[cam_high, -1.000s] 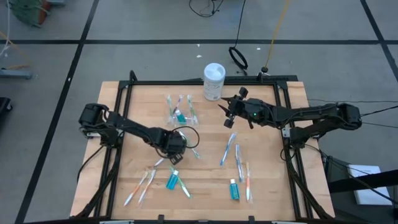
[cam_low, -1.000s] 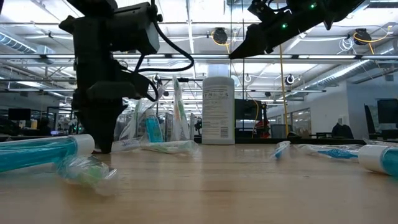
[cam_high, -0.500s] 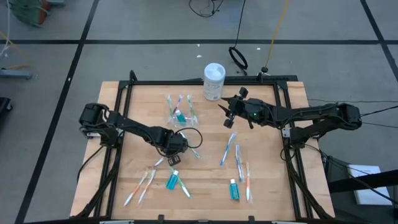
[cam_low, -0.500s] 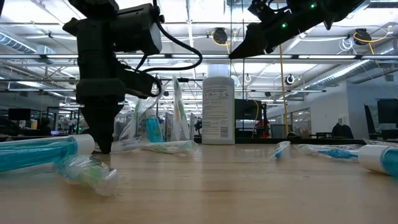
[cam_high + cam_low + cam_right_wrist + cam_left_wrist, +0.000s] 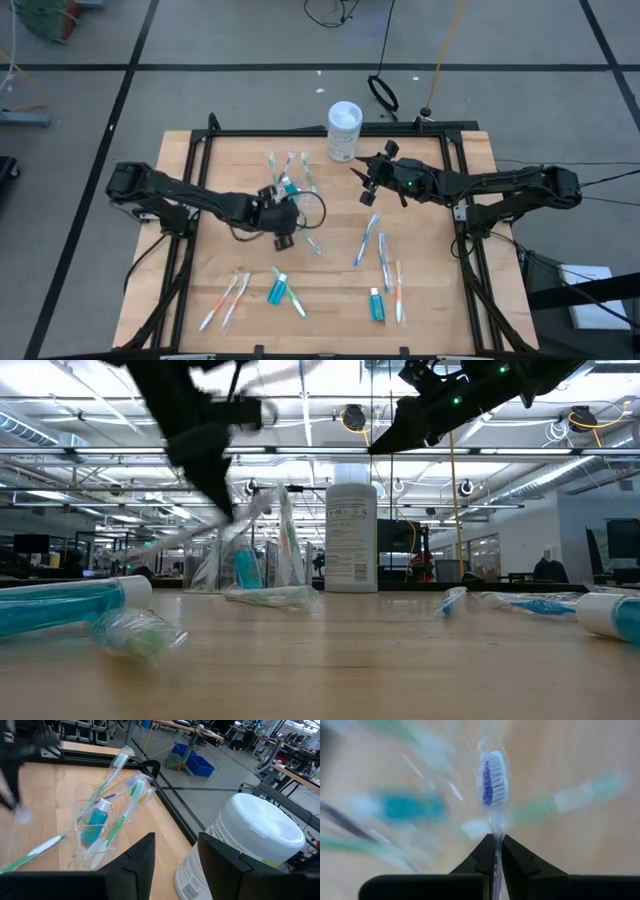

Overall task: Pick & Place toothbrushing station
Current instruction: Put the violet toothbrush into the transparent organizer

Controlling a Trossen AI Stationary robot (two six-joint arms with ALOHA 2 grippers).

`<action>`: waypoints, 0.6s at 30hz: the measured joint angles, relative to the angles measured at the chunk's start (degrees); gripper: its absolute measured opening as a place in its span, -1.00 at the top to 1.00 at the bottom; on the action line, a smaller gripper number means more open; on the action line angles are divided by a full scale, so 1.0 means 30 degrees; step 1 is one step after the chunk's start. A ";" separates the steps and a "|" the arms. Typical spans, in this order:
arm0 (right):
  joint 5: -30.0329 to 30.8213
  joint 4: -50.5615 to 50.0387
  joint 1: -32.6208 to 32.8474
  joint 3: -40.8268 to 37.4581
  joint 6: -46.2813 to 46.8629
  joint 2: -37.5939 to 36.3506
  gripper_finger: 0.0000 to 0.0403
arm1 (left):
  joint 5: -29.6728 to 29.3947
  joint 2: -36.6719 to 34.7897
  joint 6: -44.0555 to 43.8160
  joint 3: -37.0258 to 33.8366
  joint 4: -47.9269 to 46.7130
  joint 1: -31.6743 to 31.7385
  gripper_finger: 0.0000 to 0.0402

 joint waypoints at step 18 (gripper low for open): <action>0.0015 0.0000 -0.0080 0.0007 -0.0582 0.0007 0.31 | -0.1648 0.0416 0.3731 0.0197 1.5432 0.4134 0.90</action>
